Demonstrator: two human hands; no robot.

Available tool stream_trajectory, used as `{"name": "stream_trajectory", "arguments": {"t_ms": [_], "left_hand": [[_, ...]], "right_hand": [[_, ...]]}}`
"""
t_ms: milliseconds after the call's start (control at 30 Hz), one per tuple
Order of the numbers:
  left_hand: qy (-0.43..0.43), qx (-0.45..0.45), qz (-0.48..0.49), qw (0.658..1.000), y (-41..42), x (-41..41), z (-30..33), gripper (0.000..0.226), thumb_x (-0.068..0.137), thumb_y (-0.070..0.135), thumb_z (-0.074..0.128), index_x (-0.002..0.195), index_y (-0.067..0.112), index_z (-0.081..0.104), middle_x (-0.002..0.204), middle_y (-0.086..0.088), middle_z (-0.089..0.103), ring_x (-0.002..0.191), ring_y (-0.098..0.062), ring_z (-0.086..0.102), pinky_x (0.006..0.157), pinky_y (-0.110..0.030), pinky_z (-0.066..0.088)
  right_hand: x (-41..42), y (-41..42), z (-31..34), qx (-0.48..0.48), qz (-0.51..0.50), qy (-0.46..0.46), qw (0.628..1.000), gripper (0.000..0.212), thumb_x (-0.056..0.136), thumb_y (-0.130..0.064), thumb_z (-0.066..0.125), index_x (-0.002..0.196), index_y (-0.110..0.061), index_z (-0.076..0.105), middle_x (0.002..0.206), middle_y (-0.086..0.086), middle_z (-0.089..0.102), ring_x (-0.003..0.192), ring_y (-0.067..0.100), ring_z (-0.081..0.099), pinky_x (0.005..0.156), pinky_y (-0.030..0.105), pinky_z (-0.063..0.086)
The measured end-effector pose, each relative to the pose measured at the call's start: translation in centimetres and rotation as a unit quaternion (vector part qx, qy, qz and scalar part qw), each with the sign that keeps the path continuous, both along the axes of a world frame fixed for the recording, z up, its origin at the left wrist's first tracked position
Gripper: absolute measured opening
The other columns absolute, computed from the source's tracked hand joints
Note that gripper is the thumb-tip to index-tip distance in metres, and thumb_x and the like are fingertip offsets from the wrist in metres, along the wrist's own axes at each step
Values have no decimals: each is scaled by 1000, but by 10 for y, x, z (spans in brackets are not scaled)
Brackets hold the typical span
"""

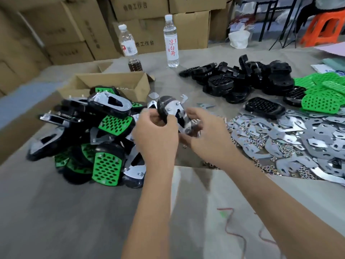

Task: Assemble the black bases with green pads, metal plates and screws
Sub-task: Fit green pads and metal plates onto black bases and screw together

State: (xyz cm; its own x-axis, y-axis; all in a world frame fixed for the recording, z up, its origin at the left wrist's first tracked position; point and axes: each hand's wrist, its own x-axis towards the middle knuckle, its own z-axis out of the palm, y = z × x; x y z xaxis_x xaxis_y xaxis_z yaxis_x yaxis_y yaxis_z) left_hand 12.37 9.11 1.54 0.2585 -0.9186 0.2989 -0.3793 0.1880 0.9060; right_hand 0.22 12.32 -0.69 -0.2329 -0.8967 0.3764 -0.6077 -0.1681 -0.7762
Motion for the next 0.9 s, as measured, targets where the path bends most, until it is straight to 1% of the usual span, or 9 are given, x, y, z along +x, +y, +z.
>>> {"name": "stream_trajectory", "arguments": {"t_ms": [100,200,333,467,567,633,700,800,900], "left_hand": [[-18,-57,155,986,-3,42,10,22,83,28,70,103,21,64,97,9,67,87,-16,63,81,-34,51],[-90,-92,256,958,-8,75,12,44,85,18,70,127,14,58,127,-7,59,111,-26,57,85,-28,42],[-128,-56,237,961,-22,87,19,30,85,9,65,115,12,66,125,-12,58,110,-32,56,76,-25,31],[-66,-20,215,974,-27,76,24,29,85,8,62,114,6,63,128,-16,52,113,-37,54,94,-40,44],[-100,-44,235,966,-17,54,20,44,82,11,62,125,7,62,135,-19,51,124,-41,45,100,-42,38],[-133,-100,208,964,-8,32,15,43,79,10,60,121,6,65,131,-21,53,120,-44,45,97,-42,36],[-144,-150,150,967,2,5,8,39,75,6,62,114,5,69,126,-22,56,116,-45,47,98,-33,32],[-108,-149,66,981,11,-27,-2,33,72,2,65,105,7,71,122,-19,58,114,-42,48,95,-26,29],[-98,-148,18,984,15,-55,-11,26,74,2,63,99,9,70,117,-14,60,112,-36,50,95,-29,34]], "right_hand": [[47,-30,20,-58,95,90,990,59,81,-19,86,136,-11,66,128,7,70,115,23,64,102,26,44],[85,-57,32,-43,182,162,969,48,93,-9,70,140,-13,62,146,12,53,128,33,56,105,45,47],[96,-78,38,-38,157,247,955,61,97,0,60,150,-28,53,160,1,39,136,30,49,102,46,49],[86,-82,44,19,207,203,957,74,92,12,56,153,-28,50,171,-1,25,153,21,33,119,38,35],[71,-63,40,-21,231,132,964,62,88,7,65,146,-15,59,165,13,36,148,21,43,115,25,38],[47,-49,28,-86,173,65,979,48,87,-1,69,134,-11,69,142,16,62,120,8,63,96,10,42],[4,-40,16,-78,35,63,994,32,90,-17,73,122,-17,76,109,7,78,92,10,70,82,21,49],[-78,-33,-1,56,-199,209,956,22,95,-26,63,110,-18,78,106,6,77,108,31,62,91,39,52],[-144,-20,-11,224,-324,284,874,39,95,-40,65,128,-19,64,132,13,62,131,38,43,102,51,43]]}}
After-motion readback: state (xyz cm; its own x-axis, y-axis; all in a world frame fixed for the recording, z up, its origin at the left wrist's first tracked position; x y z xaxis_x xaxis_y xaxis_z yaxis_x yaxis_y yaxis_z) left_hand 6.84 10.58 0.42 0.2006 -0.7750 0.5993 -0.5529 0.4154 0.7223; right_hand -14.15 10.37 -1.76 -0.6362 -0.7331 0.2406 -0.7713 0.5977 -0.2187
